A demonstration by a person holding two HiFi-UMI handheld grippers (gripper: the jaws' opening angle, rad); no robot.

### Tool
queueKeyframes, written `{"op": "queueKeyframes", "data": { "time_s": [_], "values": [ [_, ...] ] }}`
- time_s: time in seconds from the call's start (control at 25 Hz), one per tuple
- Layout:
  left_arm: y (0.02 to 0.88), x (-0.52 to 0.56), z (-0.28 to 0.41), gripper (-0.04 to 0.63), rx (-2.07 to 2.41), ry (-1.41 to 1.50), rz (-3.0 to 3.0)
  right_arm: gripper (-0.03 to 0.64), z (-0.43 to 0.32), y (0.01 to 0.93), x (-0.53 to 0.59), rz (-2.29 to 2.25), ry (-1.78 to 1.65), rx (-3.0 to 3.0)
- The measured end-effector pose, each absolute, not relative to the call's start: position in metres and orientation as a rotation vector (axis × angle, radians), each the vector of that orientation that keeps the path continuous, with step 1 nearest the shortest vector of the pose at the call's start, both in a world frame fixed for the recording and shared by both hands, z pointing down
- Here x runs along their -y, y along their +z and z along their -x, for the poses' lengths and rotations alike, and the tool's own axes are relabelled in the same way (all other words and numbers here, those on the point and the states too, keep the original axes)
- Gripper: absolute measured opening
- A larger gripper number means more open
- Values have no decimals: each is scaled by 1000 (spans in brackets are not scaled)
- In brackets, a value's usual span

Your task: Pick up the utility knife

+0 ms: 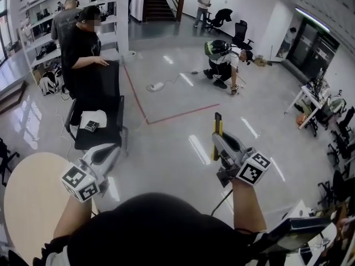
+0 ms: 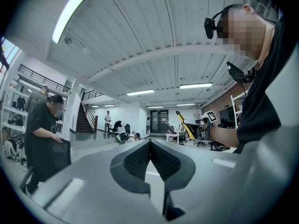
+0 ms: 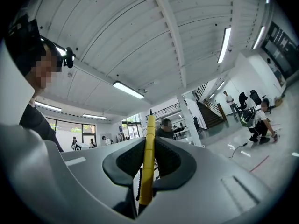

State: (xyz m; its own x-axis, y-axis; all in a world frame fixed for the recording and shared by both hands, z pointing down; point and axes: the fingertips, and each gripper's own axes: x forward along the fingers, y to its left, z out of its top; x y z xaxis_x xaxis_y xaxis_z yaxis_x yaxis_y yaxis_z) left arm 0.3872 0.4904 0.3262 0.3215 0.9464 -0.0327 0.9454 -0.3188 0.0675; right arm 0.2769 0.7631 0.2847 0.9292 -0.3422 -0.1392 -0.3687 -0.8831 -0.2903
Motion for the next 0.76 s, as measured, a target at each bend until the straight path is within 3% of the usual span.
{"op": "queueKeyframes", "data": {
  "time_s": [0.76],
  "values": [
    [329,-495,-379,0,-1740,29,-2502,72,-279,284,-767,2791,112,-573]
  ]
}}
